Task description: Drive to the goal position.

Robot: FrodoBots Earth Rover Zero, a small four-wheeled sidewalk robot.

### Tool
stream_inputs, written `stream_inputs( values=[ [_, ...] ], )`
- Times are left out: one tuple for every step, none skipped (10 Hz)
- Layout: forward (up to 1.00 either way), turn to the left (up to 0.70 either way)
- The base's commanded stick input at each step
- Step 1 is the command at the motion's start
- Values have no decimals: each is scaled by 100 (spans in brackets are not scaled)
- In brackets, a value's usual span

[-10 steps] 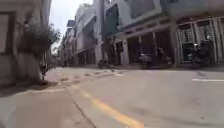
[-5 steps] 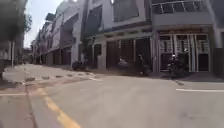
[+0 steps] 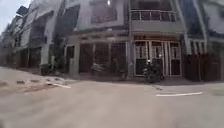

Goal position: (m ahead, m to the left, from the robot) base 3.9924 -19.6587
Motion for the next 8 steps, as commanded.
stream_inputs(
  values=[
    [100,-40],
    [100,-40],
    [100,-40],
    [100,-40],
    [100,-40],
    [100,-40],
    [100,-40],
    [100,-40]
  ],
)
